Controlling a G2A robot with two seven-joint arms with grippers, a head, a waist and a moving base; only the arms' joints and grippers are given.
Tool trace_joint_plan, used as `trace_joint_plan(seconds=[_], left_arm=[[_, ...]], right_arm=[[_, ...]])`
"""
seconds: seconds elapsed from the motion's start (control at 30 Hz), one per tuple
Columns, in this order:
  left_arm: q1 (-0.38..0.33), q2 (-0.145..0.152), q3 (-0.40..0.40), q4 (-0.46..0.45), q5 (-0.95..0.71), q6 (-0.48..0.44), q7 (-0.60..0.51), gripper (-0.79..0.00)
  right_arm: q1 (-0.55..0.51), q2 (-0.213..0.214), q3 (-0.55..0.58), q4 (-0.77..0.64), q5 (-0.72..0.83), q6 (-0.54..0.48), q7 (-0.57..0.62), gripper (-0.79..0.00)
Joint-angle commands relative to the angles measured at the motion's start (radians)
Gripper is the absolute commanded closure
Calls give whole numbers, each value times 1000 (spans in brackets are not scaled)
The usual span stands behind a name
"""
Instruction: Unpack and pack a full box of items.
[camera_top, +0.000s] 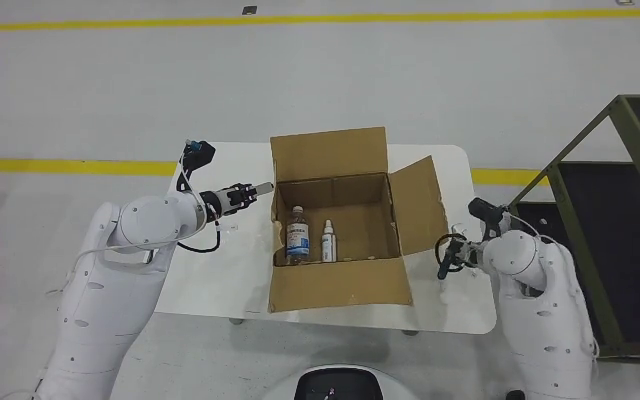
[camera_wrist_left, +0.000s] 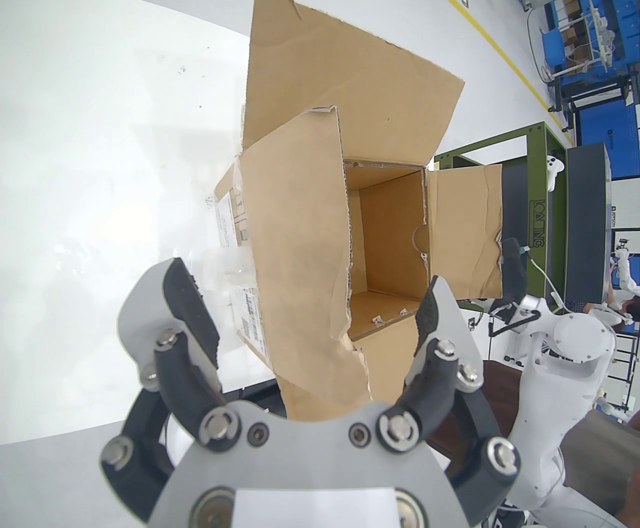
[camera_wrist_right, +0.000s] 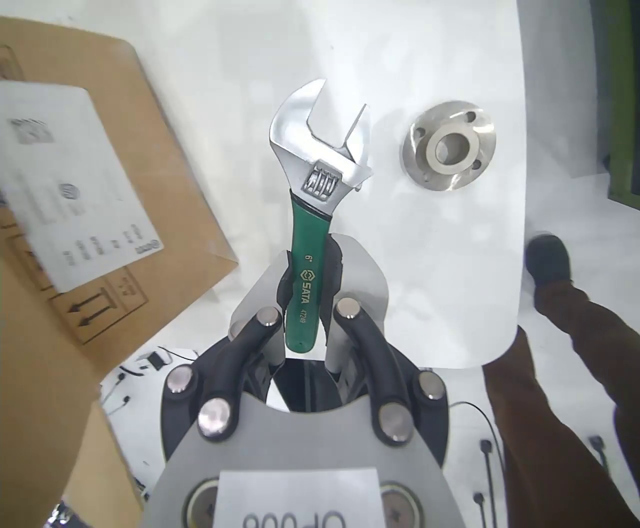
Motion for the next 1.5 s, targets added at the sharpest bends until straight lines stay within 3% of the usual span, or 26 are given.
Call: trace_joint_plan(seconds=[0.0, 0.2, 0.5, 0.77, 0.9, 1.47], left_arm=[[0, 0, 0, 0, 0, 0, 0, -785], [0, 0, 0, 0, 0, 0, 0, -785], [0, 0, 0, 0, 0, 0, 0, -785], [0, 0, 0, 0, 0, 0, 0, -785], [0, 0, 0, 0, 0, 0, 0, -785], [0, 0, 0, 0, 0, 0, 0, -785]], right_arm=[[-19, 4, 39, -39, 4, 7, -28, 0], [-65, 7, 102, -162, 104, 16, -99, 0], [-89, 13, 127, -239, 246, -40, -160, 0], [-77, 23, 155, -237, 365, -95, -176, 0], [-63, 31, 143, -257, 375, -142, -162, 0], [20, 56, 94, -213, 668, -251, -95, 0]])
